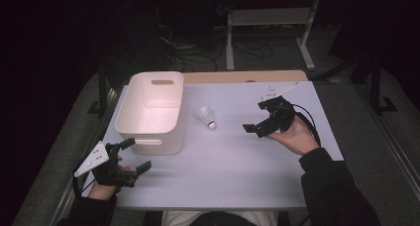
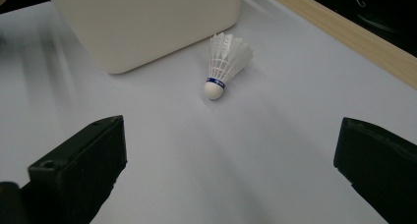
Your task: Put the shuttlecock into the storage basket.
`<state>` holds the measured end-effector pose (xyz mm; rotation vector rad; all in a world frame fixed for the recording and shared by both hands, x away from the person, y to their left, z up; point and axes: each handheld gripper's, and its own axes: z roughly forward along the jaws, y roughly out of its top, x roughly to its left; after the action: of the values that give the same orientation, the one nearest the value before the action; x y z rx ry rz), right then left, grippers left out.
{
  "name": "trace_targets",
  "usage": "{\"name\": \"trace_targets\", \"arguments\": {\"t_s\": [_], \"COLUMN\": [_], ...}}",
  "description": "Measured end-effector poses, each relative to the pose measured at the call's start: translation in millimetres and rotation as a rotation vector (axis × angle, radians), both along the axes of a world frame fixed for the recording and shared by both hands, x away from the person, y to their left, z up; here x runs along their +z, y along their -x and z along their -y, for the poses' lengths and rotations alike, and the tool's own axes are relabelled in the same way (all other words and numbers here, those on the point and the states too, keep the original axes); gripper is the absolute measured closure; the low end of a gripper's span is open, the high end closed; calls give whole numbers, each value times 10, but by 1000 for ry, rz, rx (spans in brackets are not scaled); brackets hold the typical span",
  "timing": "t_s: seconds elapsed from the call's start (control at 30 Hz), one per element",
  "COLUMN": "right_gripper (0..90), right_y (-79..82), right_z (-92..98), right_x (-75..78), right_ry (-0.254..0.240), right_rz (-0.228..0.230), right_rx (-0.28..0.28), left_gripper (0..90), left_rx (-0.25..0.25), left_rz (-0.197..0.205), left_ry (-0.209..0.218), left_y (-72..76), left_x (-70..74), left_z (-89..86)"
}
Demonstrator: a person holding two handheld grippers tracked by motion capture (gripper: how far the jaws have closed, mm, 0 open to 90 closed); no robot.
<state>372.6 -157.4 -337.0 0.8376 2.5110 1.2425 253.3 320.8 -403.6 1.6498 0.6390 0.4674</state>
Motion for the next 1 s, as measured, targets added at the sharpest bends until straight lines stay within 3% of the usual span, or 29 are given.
{"name": "trace_targets", "arguments": {"t_s": [1.0], "right_gripper": [0], "right_y": [-226], "right_z": [-389], "right_x": [13], "right_ry": [36], "right_rz": [-38], "right_rx": [62], "left_gripper": [0], "left_rx": [-7], "left_rz": [1], "left_ry": [3], "left_y": [4], "left_x": [0], "left_z": [-5]}}
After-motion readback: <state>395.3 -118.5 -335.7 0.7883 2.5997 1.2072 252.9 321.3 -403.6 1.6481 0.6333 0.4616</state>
